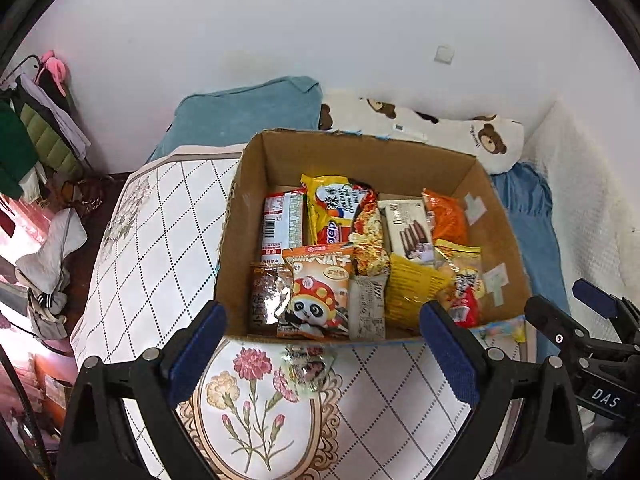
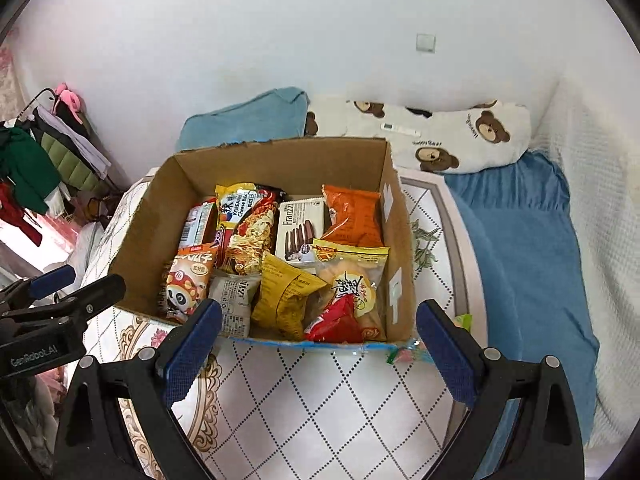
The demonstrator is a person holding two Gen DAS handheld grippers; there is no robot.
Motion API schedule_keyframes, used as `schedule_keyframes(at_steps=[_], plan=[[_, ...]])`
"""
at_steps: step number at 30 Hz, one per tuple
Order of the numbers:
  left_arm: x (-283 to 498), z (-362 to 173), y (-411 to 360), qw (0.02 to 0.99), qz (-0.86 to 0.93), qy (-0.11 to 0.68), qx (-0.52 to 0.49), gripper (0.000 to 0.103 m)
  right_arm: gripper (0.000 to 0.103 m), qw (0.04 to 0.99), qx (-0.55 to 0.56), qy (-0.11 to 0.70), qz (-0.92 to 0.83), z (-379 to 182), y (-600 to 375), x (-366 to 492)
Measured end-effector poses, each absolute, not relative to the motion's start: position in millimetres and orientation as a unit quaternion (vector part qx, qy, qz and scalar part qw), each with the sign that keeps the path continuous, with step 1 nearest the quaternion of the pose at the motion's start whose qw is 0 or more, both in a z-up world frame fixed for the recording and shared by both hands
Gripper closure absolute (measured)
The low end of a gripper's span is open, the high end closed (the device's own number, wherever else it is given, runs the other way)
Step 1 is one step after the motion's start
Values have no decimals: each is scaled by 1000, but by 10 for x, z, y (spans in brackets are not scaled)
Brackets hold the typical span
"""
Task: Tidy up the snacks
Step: 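Grasp the clear candy pouch with left tool while right tool grasps colorful gumball bag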
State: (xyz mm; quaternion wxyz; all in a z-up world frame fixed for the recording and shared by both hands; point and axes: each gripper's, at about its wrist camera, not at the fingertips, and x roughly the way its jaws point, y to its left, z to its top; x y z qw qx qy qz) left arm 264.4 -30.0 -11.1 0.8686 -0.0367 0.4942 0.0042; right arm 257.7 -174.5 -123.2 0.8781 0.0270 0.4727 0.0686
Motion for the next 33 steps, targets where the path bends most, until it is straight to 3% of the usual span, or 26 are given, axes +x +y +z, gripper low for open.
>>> schedule_keyframes(at_steps=[9,15,16,18,19,20,27,33], plan=[[2331,121,-323,885,8,464,-45,4,3,887,57,452,68,-1028,-1868,2200],[2262,-248,-298,869,32,492,-50,4,4,865,125,484,49,-1400,-2326,2116],[2253,-327,-296,864,35,500,-52,4,7,860,134,491,45,-1496,-2417,2111],[2248,-527,-282,853,41,518,-56,4,25,848,147,508,35,-1726,-2589,2145],[2250,-645,-275,846,46,528,-56,4,39,838,161,521,36,-1878,-2690,2174],[2250,-727,-272,841,49,535,-57,4,42,832,174,526,33,-1984,-2772,2193],[2284,-1262,-228,809,67,581,-60,4,42,781,353,515,-10,-2613,-3491,2380],[2336,-1407,-250,798,74,596,-57,4,42,766,356,531,-64,-2973,-3689,2843]])
